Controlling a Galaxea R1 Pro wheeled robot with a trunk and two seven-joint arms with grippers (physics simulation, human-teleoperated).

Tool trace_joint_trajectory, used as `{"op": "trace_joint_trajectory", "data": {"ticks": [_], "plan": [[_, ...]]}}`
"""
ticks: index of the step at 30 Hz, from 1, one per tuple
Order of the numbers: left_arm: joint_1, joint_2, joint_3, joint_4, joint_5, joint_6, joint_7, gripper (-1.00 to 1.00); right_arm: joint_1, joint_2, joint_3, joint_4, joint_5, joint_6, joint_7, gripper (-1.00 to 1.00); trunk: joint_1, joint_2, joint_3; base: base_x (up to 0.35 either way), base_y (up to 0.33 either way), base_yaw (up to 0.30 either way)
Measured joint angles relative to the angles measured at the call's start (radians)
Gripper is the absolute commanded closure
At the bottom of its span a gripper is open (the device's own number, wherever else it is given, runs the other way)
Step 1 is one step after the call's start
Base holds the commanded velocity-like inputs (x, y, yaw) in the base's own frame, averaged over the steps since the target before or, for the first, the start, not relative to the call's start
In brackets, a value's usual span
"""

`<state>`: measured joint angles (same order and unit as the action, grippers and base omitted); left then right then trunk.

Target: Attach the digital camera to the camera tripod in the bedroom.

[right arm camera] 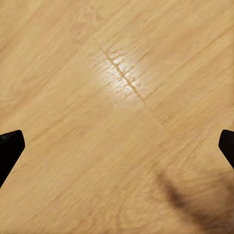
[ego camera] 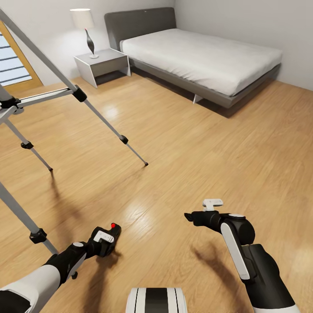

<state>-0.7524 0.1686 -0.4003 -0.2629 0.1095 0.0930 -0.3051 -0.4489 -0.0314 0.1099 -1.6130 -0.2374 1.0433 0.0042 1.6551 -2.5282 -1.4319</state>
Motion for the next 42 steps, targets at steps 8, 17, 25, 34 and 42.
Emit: {"op": "trace_joint_trajectory", "data": {"ticks": [8, 17, 25, 34, 42], "plan": [[0.002, -0.001, -0.001, 0.0, -0.002, 0.0, -0.001, -1.0, 0.0, -0.002, 0.0, 0.0, 0.001, 0.0, 0.0, -1.0, 0.0, 0.0, 0.0, 0.0, 0.0, 0.0], [0.002, 0.0, 0.0, 0.0, -0.002, -0.001, -0.001, -1.0, 0.0, -0.003, 0.0, 0.0, 0.001, 0.0, 0.0, -1.0, 0.003, -0.001, -0.023, 0.0, 0.0, 0.0], [0.003, 0.002, 0.001, 0.0, -0.002, -0.002, -0.002, -1.0, 0.0, -0.003, 0.0, 0.0, 0.001, 0.0, 0.0, -1.0, 0.003, -0.001, -0.023, 0.0, 0.0, 0.0], [0.005, 0.007, 0.002, 0.001, 0.002, -0.014, -0.002, -1.0, 0.0, -0.003, 0.0, 0.0, 0.001, 0.0, 0.0, -1.0, 0.003, -0.001, -0.023, 0.0, 0.0, 0.0], [0.005, 0.012, 0.007, 0.002, 0.002, -0.031, 0.0, 1.0, 0.0, -0.003, 0.0, 0.0, 0.0, 0.0, 0.0, -1.0, 0.003, -0.001, -0.023, 0.0, 0.0, 0.0]]}}
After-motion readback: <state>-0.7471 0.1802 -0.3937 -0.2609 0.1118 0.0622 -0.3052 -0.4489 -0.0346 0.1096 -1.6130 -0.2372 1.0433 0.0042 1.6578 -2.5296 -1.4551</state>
